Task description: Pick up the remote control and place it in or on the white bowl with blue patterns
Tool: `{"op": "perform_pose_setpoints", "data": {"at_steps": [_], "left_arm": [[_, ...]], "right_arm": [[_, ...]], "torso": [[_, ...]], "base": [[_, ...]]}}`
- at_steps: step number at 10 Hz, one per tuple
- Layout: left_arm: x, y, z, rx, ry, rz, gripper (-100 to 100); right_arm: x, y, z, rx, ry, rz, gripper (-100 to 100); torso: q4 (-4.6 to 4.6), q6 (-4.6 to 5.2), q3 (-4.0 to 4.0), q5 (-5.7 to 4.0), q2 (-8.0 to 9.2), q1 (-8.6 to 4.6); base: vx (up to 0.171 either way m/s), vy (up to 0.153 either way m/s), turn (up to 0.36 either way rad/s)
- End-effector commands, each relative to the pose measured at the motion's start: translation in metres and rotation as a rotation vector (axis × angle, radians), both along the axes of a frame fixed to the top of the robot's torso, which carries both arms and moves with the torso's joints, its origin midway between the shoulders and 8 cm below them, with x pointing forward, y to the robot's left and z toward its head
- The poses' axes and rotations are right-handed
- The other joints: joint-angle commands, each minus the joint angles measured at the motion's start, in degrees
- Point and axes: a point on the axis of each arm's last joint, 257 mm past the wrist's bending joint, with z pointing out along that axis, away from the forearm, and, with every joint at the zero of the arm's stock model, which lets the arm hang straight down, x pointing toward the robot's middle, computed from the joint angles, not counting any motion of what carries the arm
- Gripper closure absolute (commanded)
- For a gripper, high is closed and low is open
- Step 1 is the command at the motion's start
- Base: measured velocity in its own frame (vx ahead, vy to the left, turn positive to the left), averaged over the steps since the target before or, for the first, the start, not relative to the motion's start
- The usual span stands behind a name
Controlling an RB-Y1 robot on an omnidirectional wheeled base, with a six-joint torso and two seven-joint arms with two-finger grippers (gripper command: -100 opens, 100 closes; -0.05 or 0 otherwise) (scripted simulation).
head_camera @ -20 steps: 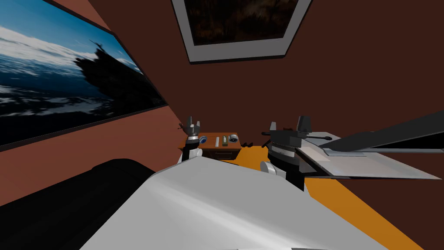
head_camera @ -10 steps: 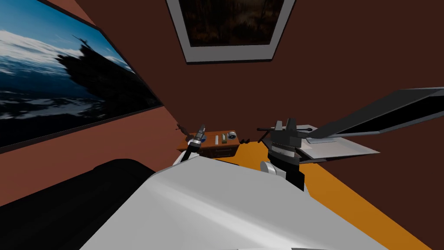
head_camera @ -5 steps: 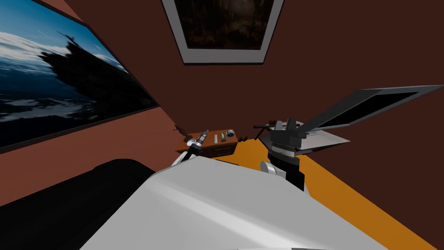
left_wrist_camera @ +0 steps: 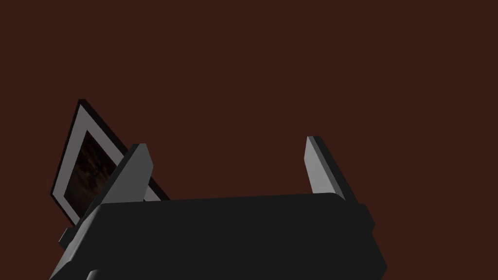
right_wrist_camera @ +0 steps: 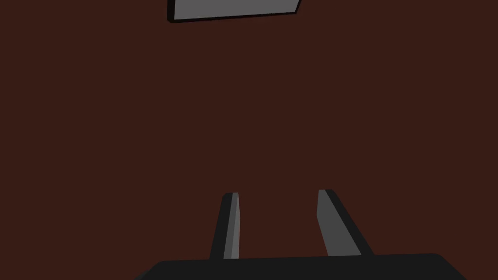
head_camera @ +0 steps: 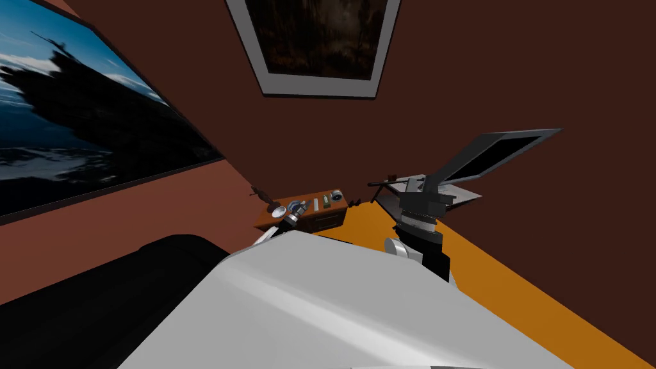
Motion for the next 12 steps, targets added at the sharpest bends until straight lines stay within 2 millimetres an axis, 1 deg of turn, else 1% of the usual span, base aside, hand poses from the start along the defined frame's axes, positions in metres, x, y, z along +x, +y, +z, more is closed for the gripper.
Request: {"op": "perform_pose_setpoints", "data": {"at_steps": [1,2,3,4,5,6,7,8,9,10,11,12], "left_arm": [[-0.008,0.002,-0.027,0.11,0.05,-0.027,-100],[-0.016,0.001,-0.047,0.185,0.087,-0.059,-100],[-0.017,0.004,-0.053,0.207,0.094,-0.056,-100],[-0.027,0.008,-0.079,0.299,0.139,-0.089,-100],[-0.027,0.008,-0.079,0.307,0.137,-0.09,-100],[-0.04,0.012,-0.104,0.405,0.179,-0.13,-100],[-0.04,0.013,-0.105,0.409,0.179,-0.131,-100],[-0.052,0.015,-0.126,0.503,0.21,-0.179,-100],[-0.054,0.019,-0.131,0.514,0.219,-0.177,-100],[-0.066,0.021,-0.149,0.605,0.243,-0.232,-100],[-0.07,0.026,-0.155,0.62,0.257,-0.23,-100],[-0.086,0.034,-0.177,0.715,0.291,-0.286,-100]], "right_arm": [[0.0,0.0,0.0,0.0,0.0,0.0,0],[0.0,0.0,0.0,0.0,0.0,0.0,0],[0.0,0.0,0.0,0.0,0.0,0.0,0],[0.0,0.0,0.0,0.0,0.0,0.0,0],[0.0,0.0,0.0,0.0,0.0,0.0,0],[0.0,0.0,0.0,0.0,0.0,0.0,0],[0.0,0.0,0.0,0.0,0.0,0.0,0],[0.0,0.0,0.0,0.0,0.0,0.0,0],[0.0,0.0,0.0,0.0,0.0,0.0,0],[0.0,0.0,0.0,0.0,0.0,0.0,0],[0.0,0.0,0.0,0.0,0.0,0.0,0],[0.0,0.0,0.0,0.0,0.0,0.0,0]], "torso": [[0.0,0.0,0.0,0.0,0.0,0.0],[-0.01,0.03,-0.01,0.0,-0.02,0.0],[0.0,0.04,0.0,0.0,0.01,0.01],[0.0,-0.02,0.0,0.01,0.0,0.03],[-0.01,0.02,-0.01,0.0,-0.02,0.02],[-0.01,-0.01,-0.04,0.0,-0.07,0.03],[-0.02,0.02,-0.05,0.0,-0.09,0.02],[-0.02,-0.02,-0.06,0.01,-0.1,0.03],[-0.02,0.03,-0.07,0.0,-0.11,0.03],[-0.03,-0.02,-0.07,0.01,-0.12,0.04],[-0.03,0.03,-0.08,0.0,-0.14,0.03],[-0.03,-0.03,-0.09,0.01,-0.15,0.05]], "base": [[-0.027,-0.006,-0.231],[-0.045,-0.003,-0.303],[-0.033,0.003,-0.115],[-0.025,-0.004,-0.226],[-0.018,0.001,-0.117],[-0.011,-0.005,-0.24],[-0.009,0.002,-0.126],[-0.008,-0.004,-0.258],[-0.006,0.003,-0.142],[0.0,-0.004,-0.298],[0.002,0.004,-0.138],[0.008,-0.002,-0.271]]}}
